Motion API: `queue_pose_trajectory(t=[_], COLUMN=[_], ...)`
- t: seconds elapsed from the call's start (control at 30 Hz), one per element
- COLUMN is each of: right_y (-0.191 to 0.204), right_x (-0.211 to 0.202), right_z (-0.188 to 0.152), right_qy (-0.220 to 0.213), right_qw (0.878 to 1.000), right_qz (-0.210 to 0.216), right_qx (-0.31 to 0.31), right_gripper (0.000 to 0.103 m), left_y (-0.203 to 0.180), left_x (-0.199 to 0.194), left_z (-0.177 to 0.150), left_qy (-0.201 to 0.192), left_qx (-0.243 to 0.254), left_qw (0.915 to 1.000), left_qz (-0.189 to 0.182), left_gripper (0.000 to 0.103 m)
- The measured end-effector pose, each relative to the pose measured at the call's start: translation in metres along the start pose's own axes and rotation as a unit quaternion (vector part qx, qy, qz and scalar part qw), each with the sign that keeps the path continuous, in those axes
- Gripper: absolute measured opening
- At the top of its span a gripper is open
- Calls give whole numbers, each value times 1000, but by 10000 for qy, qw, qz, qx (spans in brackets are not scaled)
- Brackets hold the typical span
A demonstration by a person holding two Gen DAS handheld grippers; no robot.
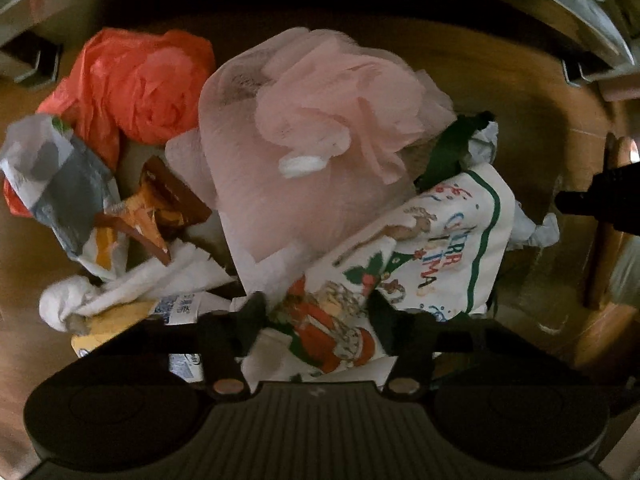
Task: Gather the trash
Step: 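Grasp the Christmas-print paper with the left tool while the right tool grasps the clear plastic packaging, then lift both held items and carry them over the teal bin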
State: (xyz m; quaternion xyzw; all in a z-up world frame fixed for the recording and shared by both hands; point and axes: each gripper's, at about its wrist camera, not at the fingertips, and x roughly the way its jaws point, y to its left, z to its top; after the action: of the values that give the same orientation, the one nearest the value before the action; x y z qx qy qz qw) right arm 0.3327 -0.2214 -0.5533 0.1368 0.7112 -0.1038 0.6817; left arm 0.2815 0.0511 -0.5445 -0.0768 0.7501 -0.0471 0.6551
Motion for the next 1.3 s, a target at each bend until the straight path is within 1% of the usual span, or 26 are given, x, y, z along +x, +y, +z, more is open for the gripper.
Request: queue_pose_trajectory(t=[0.03,0.07,0.1,0.13,0.23,0.33,0.43,0.53,0.6,0.73,0.8,0.83,0.93,1.1,1.2,1.3], right_y=[3,5,9,11,22,29,32,32,33,35,35,33,31,28,26,28], right_x=[-1,-1,-2,-6,-22,-49,-86,-120,-148,-199,-225,-235,-275,-346,-382,-418], right_z=[-1,-3,-6,-7,-13,-22,-31,-42,-50,-68,-79,-84,-103,-139,-156,-170], right_qy=[-27,-38,-50,-73,-169,-327,-524,-740,-883,-1166,-1310,-1387,-1692,-2250,-2538,-2868], right_qw=[9999,9998,9997,9996,9985,9969,9955,9926,9896,9815,9759,9725,9572,9245,9059,8837], right_qz=[-90,-120,-120,-119,-128,-68,91,307,459,755,897,993,1222,1538,1738,1838], right_qx=[-105,-177,-225,-263,-502,-706,-787,-913,-1041,-1321,-1496,-1588,-2006,-2666,-2912,-3211], right_gripper=[1,1,1,1,1,1,1,1,1,1,1,1,1,1,1,1], left_y=[2,3,4,4,3,-3,-10,-20,-25,-32,-34,-35,-36,-36,-39,-39], left_x=[1,1,1,0,-6,-22,-46,-76,-97,-146,-171,-182,-218,-273,-309,-347], left_z=[0,-1,-2,-3,-9,-16,-26,-36,-43,-57,-70,-76,-95,-128,-147,-163], left_qy=[34,72,115,153,212,185,33,-220,-406,-807,-1033,-1162,-1572,-2236,-2676,-3153], left_qx=[-55,-113,-169,-204,-215,-182,-171,-94,-102,-219,-321,-367,-503,-664,-658,-672], left_qw=[10000,9999,9998,9996,9995,9997,9998,9987,9976,9945,9920,9904,9843,9707,9593,9446], left_qz=[-31,-67,-84,-97,-91,-9,129,439,548,630,645,658,630,578,623,621], left_gripper=[35,30,27,20,15,14,12,12,12,12,12,12,12,12,12,13])
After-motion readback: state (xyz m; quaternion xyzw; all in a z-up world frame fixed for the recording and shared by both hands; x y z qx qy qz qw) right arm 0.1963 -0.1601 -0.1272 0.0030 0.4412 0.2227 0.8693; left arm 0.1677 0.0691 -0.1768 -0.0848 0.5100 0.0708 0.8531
